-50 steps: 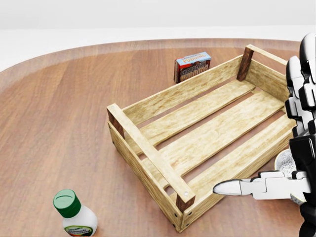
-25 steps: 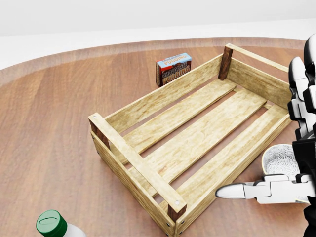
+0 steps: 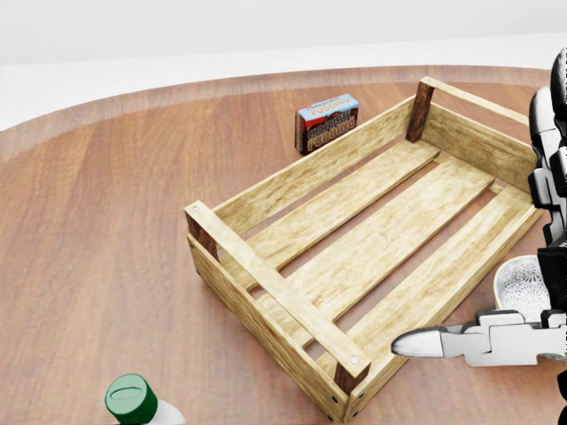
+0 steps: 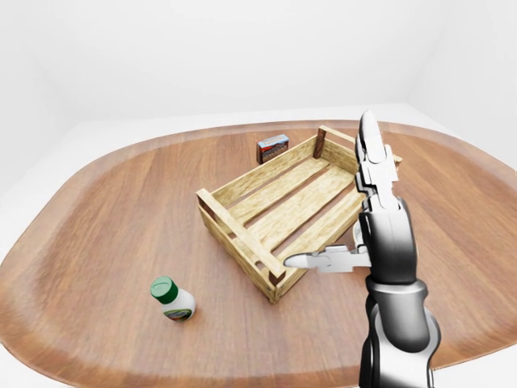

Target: Pick up the salad dressing and put it in the tray.

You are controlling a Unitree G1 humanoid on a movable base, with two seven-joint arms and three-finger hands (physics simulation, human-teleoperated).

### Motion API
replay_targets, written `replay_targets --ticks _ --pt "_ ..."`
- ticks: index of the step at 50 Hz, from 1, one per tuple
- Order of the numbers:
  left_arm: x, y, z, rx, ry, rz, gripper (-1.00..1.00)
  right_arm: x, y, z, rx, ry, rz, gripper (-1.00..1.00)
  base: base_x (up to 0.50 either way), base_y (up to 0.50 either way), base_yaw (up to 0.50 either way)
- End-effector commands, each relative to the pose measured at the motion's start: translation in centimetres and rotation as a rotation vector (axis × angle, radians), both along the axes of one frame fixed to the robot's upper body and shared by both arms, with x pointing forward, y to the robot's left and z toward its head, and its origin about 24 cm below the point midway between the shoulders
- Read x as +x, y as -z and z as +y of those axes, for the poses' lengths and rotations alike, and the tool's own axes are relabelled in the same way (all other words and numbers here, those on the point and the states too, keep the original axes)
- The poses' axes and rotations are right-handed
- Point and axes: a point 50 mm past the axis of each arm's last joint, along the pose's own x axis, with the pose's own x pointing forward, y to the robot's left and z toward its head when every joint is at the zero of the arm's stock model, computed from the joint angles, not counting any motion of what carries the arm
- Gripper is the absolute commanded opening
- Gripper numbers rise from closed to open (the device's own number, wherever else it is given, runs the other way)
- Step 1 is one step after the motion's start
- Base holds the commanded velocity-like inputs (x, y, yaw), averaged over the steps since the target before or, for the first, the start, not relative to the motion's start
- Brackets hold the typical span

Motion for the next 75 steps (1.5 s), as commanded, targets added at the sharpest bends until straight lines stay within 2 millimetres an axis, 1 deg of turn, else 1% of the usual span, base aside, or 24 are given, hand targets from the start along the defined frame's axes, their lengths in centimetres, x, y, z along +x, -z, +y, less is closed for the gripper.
replay_targets --ticks 1,5,14,15,16,17,19,25,26,28,36,41,44,45,46,47,49,50,51,54,66,67,70,75 --pt "0.0 0.0 0.1 -0.002 -0.003 0.0 1.0 -0.2 -0.6 0.2 -0.012 0.012 -0.033 1.0 0.05 0.5 0.0" --pt "0.0 0.0 0.2 -0.004 -0.004 0.002 1.0 -0.8 -1.7 -0.2 0.045 -0.017 -0.103 1.0 0.0 0.0 0.0" --pt "0.0 0.1 0.2 -0.004 -0.004 0.006 1.0 -0.1 -0.8 -1.1 0.059 0.008 -0.052 1.0 0.0 0.0 0.0" --pt "0.1 0.1 0.2 -0.005 -0.003 0.006 1.0 -0.1 -0.6 -0.9 0.032 -0.002 -0.034 1.0 0.0 0.0 0.0" --pt "0.1 0.1 0.2 -0.005 -0.004 0.007 1.0 0.5 0.3 -0.9 0.064 -0.014 0.012 1.0 0.0 0.0 0.0" --pt "0.1 0.1 0.2 -0.004 -0.004 0.01 1.0 0.1 -0.1 -0.1 0.103 -0.066 -0.021 1.0 0.5 -0.05 0.0" --pt "0.0 0.1 0.1 -0.003 -0.002 0.006 1.0 -0.3 -0.5 0.6 0.057 -0.067 -0.036 1.0 0.5 -0.05 0.0" --pt "0.0 0.1 0.1 -0.004 0.0 0.003 1.0 -0.6 -1.0 0.8 0.044 -0.074 -0.061 1.0 0.5 -0.05 0.0" --pt "0.3 0.4 0.2 -0.007 -0.005 0.021 1.0 -2.0 -2.7 1.8 0.026 -0.136 -0.164 1.0 0.0 0.0 0.0" --pt "0.3 0.4 0.2 -0.006 -0.005 0.019 1.0 -2.0 -2.7 2.4 -0.032 -0.154 -0.149 1.0 0.0 0.0 0.0" --pt "0.0 0.0 0.2 -0.01 0.001 0.0 1.0 -3.5 -2.2 6.4 -0.17 -0.251 -0.13 1.0 0.0 0.0 0.0" --pt "-0.1 -0.1 0.2 -0.013 0.004 -0.004 1.0 -3.4 -0.2 8.5 -0.245 -0.299 -0.014 1.0 0.0 0.0 0.0" --pt "0.0 -0.1 0.2 -0.015 0.004 -0.004 1.0 -4.0 1.3 10.0 -0.289 -0.345 0.069 1.0 0.0 0.0 0.0" --pt "-0.1 -0.1 0.2 -0.015 0.004 -0.005 1.0 -1.7 -3.5 10.2 -0.465 -0.371 -0.157 1.0 0.0 0.0 0.0" --pt "-0.1 -0.1 0.3 -0.018 0.006 -0.008 1.0 -0.9 -4.8 11.1 -0.55 -0.372 -0.206 1.0 0.0 0.0 0.0" --pt "-0.1 -0.2 0.3 -0.018 0.005 -0.01 1.0 -0.7 -4.7 11.6 -0.605 -0.404 -0.193 1.0 0.0 0.0 0.0" --pt "-0.1 -0.2 0.4 -0.02 0.006 -0.009 1.0 -0.9 -6.2 12.9 -0.643 -0.37 -0.279 1.0 0.0 0.0 0.0" --pt "-0.1 -0.2 0.4 -0.021 0.005 -0.007 1.0 -0.2 -5.1 13.2 -0.618 -0.394 -0.209 1.0 0.0 0.0 0.0" --pt "-0.1 -0.2 0.4 -0.022 0.005 -0.005 1.0 0.0 -5.0 14.1 -0.645 -0.4 -0.205 1.0 0.0 0.0 0.0" --pt "-0.1 -0.2 0.4 -0.024 0.006 -0.006 1.0 0.5 -5.1 15.3 -0.643 -0.386 -0.187 1.0 0.0 0.0 0.0" --pt "-0.1 -0.1 1.1 -0.041 -0.001 0.004 1.0 4.1 -1.7 21.7 -0.633 -0.602 0.074 1.0 0.0 0.0 0.0" --pt "-0.1 -0.2 1.2 -0.044 -0.001 0.002 1.0 4.2 -1.2 22.7 -0.636 -0.642 0.101 1.0 0.0 0.0 0.0" --pt "-0.1 -0.3 1.4 -0.049 -0.002 0.004 1.0 3.7 -0.5 24.3 -0.678 -0.686 0.119 1.0 0.0 0.0 0.0" --pt "-0.1 -0.3 1.8 -0.062 -0.002 0.007 1.0 2.5 1.8 26.1 -0.783 -0.721 0.167 1.0 0.0 0.0 0.0"
